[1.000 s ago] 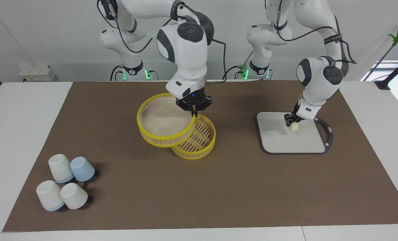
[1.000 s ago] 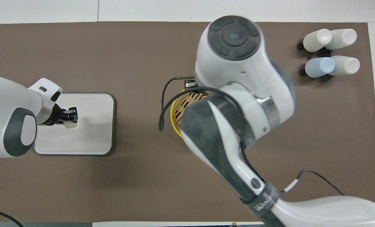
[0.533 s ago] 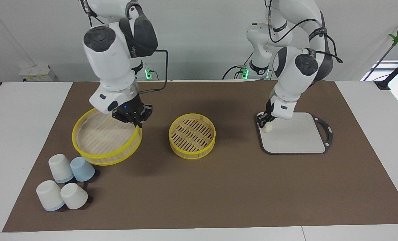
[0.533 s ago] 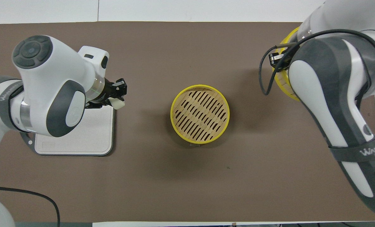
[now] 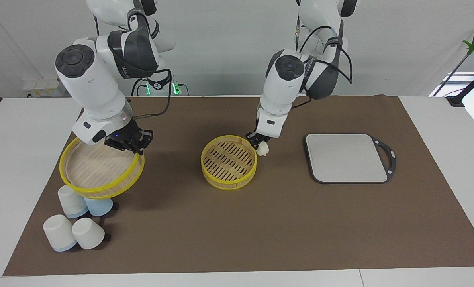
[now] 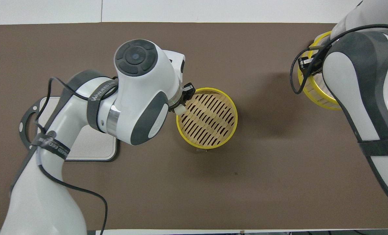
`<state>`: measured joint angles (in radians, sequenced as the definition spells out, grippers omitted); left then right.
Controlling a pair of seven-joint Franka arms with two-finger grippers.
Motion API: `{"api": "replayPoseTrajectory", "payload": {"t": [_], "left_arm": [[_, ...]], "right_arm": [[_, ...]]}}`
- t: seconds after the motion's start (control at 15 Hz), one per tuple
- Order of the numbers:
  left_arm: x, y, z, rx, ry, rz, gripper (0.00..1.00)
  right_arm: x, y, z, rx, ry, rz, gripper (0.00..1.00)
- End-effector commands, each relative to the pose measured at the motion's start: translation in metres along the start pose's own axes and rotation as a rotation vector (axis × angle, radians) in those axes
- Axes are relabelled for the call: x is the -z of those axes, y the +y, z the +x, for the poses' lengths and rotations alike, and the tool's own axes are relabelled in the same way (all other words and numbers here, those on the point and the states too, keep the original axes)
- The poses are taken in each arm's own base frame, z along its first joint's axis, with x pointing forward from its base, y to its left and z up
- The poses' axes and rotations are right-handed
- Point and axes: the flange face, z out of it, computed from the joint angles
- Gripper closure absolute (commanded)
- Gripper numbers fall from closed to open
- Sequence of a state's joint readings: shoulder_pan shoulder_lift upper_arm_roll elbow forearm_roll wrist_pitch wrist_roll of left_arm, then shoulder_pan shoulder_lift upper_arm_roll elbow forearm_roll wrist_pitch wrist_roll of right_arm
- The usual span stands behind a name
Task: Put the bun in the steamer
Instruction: 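Carry the bun over the open steamer with the left gripper and release it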
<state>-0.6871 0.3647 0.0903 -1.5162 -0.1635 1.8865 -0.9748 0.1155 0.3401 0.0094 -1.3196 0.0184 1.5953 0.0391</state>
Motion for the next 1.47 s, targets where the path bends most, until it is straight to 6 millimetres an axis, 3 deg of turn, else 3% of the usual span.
{"api": "replayPoseTrajectory", "payload": {"t": [0.0,0.13,0.33,0.4,0.53,0.67,0.8,0.93,1.0,1.13,1.2,1.4], "left_arm": [[-0.04,0.044,-0.017,-0.009,-0.019,0.022,0.64],[-0.043,0.048,-0.017,-0.012,0.001,-0.009,0.64],[-0.073,0.053,-0.034,-0.038,0.003,0.002,0.64],[-0.089,0.059,-0.048,-0.058,0.001,0.008,0.64],[-0.1,0.06,-0.049,-0.06,-0.002,0.017,0.64],[-0.112,0.056,-0.051,-0.058,-0.007,0.029,0.64],[-0.134,0.052,-0.07,-0.08,-0.012,0.05,0.64],[-0.136,0.05,-0.071,-0.08,-0.012,0.052,0.63],[-0.134,0.051,-0.07,-0.077,-0.008,0.045,0.56],[-0.13,0.051,-0.066,-0.061,-0.013,0.036,0.13],[-0.123,0.052,-0.063,-0.054,-0.009,0.032,0.0],[-0.099,0.049,-0.046,-0.006,-0.01,0.035,0.0]], "right_arm": [[0.005,-0.001,-0.012,0.004,-0.002,0.009,1.0],[0.002,-0.001,-0.012,0.003,-0.005,0.009,1.0],[0.002,-0.001,-0.012,0.0,-0.005,0.009,1.0],[0.001,-0.001,-0.012,0.0,-0.007,0.009,1.0],[0.002,-0.001,-0.015,0.0,-0.005,0.009,1.0],[-0.002,0.0,-0.015,-0.001,-0.011,0.007,1.0],[-0.001,0.0,-0.016,-0.001,-0.01,0.007,1.0],[-0.001,0.0,-0.016,-0.001,-0.01,0.007,1.0],[-0.001,0.0,-0.016,-0.001,-0.01,0.007,1.0],[-0.002,0.0,-0.016,-0.001,-0.011,0.007,1.0],[-0.003,0.0,-0.017,0.001,-0.014,0.007,1.0],[-0.003,0.0,-0.017,0.0,-0.011,0.001,1.0]]}}
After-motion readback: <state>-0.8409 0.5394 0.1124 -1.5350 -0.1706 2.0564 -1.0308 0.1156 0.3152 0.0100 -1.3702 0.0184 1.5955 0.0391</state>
